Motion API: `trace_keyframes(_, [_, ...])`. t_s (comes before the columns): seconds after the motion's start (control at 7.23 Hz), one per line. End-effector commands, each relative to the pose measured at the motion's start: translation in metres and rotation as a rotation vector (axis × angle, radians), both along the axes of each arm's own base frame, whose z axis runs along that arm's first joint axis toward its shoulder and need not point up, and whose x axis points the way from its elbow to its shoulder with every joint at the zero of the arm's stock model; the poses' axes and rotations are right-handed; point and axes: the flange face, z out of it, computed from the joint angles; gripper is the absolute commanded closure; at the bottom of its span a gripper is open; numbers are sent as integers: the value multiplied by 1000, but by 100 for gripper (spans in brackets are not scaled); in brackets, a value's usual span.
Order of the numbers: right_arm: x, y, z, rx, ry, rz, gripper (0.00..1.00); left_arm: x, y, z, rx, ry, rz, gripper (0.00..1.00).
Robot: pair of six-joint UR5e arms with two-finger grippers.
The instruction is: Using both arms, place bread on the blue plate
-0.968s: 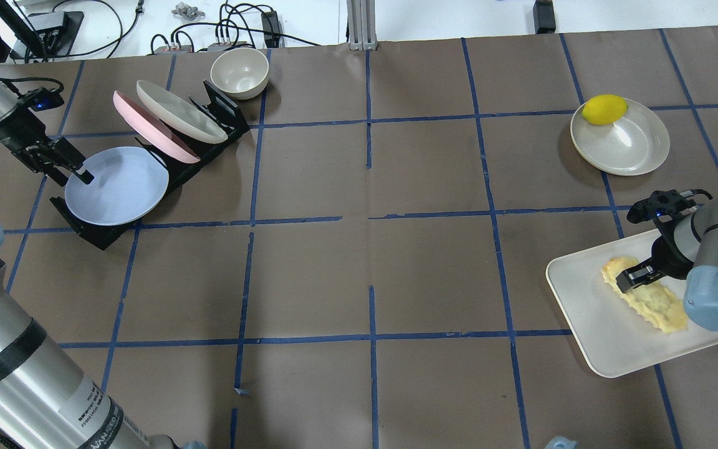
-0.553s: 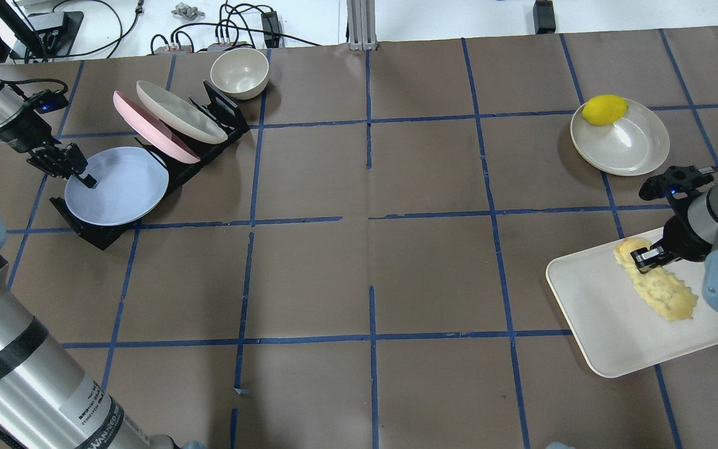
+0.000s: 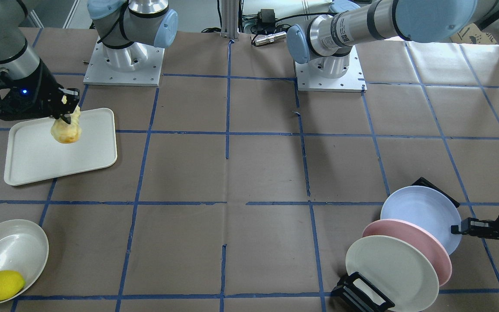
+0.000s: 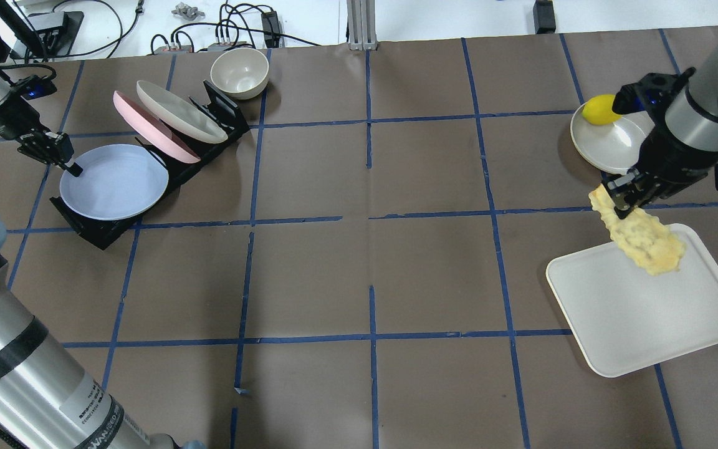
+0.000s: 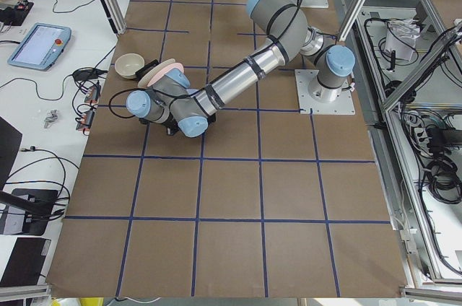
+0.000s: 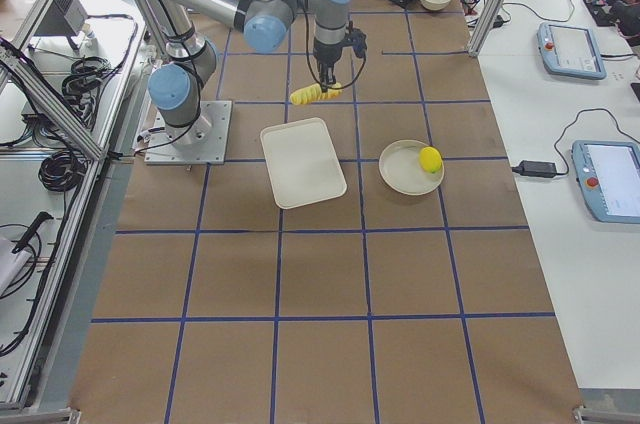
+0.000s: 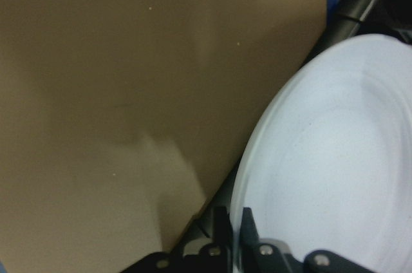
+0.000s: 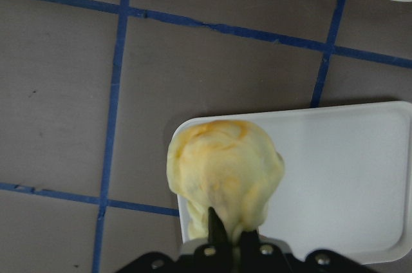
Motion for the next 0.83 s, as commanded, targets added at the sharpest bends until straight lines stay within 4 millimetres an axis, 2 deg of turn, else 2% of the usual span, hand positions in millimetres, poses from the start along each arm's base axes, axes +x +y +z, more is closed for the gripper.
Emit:
trace_keyframes(0.0, [85, 8, 42, 7, 17, -47, 87, -1, 2, 2, 7, -2, -6, 99])
trace_keyframes(0.28, [134, 24, 48, 2, 29, -73, 87, 2, 9, 19, 19, -36, -26, 99])
trace_keyframes(0.41, [141, 27, 47, 4, 31, -86, 87, 4, 17, 31, 29, -47, -28, 99])
trace_keyframes(0.69, [140, 29, 47, 18, 37, -94, 86, -21, 40, 91, 61, -34, -35, 99])
